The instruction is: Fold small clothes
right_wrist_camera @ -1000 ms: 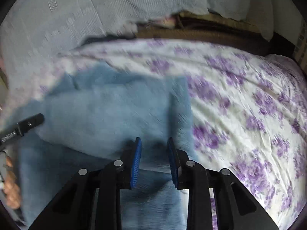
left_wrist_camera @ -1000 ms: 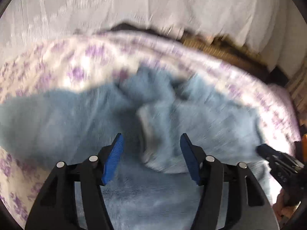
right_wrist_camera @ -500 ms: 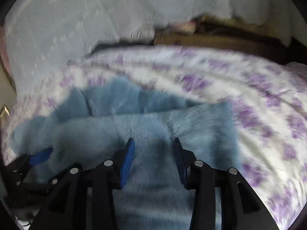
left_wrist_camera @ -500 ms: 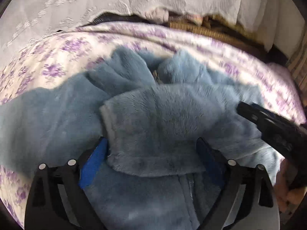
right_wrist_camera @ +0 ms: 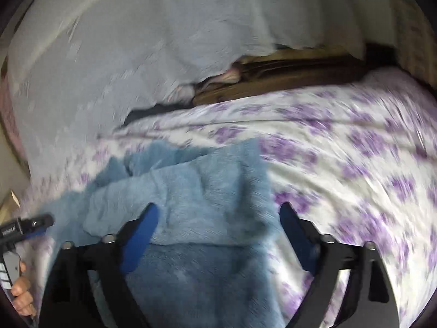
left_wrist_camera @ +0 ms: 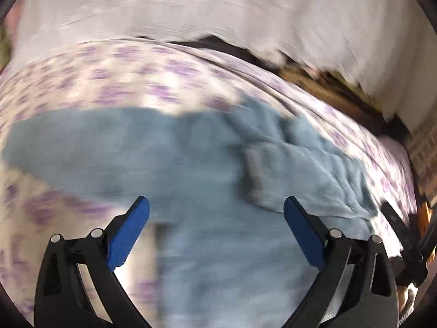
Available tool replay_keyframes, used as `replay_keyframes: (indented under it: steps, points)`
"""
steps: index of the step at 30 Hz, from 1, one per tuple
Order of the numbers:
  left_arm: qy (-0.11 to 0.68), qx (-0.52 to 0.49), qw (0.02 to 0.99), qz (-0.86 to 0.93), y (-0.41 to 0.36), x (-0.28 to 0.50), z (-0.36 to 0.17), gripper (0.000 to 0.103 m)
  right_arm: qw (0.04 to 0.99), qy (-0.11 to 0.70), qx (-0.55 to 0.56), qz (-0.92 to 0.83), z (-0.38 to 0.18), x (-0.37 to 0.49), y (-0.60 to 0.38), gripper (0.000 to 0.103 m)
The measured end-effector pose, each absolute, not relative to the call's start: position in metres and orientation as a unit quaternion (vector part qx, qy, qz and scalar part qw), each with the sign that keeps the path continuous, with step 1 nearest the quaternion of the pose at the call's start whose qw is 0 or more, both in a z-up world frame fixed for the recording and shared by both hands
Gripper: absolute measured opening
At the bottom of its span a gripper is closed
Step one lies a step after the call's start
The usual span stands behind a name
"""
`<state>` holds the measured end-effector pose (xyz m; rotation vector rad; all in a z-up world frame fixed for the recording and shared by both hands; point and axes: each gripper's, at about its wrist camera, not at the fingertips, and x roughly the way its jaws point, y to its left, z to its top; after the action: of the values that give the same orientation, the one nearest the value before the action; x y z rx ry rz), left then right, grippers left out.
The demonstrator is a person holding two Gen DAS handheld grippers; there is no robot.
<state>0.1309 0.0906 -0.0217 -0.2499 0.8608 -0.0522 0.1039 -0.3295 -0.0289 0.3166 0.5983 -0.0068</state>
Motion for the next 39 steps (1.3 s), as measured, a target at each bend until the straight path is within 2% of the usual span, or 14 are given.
replay_keyframes:
  steps: [4, 9, 14, 16, 18, 22, 24, 25, 29, 39]
  points:
    - [0.411, -0.207, 0.886, 0.057, 0.189, 0.122, -0.036, 0.096, 0.926, 0.274, 0.258, -0.012, -0.038, 0.082, -0.364, 0.096]
    - [0.373, -0.395, 0.834, 0.1, 0.299, 0.111, -0.06, 0.096, 0.897, 0.291, 0.332, -0.018, -0.058, 0.086, -0.377, 0.096]
    - [0.365, -0.428, 0.821, 0.099, 0.32, 0.125, -0.07, 0.095, 0.901, 0.302, 0.312, -0.008, -0.059, 0.092, -0.365, 0.096]
    - [0.361, -0.416, 0.829, 0.095, 0.316, 0.135, -0.066, 0.089, 0.9, 0.313, 0.304, -0.006, -0.06, 0.095, -0.362, 0.096]
    - [0.361, -0.413, 0.832, 0.083, 0.318, 0.145, -0.065, 0.066, 0.898, 0.321, 0.302, -0.005, -0.062, 0.098, -0.36, 0.096]
    - [0.375, -0.417, 0.823, 0.085, 0.324, 0.156, -0.078, 0.043, 0.897, 0.326, 0.299, -0.002, -0.062, 0.1, -0.358, 0.096]
    - [0.372, -0.426, 0.82, 0.086, 0.329, 0.154, -0.08, 0.024, 0.897, 0.329, 0.294, 0.0, -0.062, 0.101, -0.356, 0.096]
    - [0.366, -0.432, 0.82, 0.078, 0.331, 0.153, -0.079, 0.02, 0.898, 0.33, 0.291, 0.001, -0.062, 0.102, -0.355, 0.096]
    - [0.359, -0.401, 0.839, 0.087, 0.323, 0.15, -0.066, 0.014, 0.898, 0.332, 0.289, 0.002, -0.062, 0.103, -0.355, 0.096]
    - [0.345, -0.262, 0.9, 0.04, 0.236, 0.146, -0.003, 0.012, 0.896, 0.338, 0.286, 0.002, -0.065, 0.105, -0.356, 0.096]
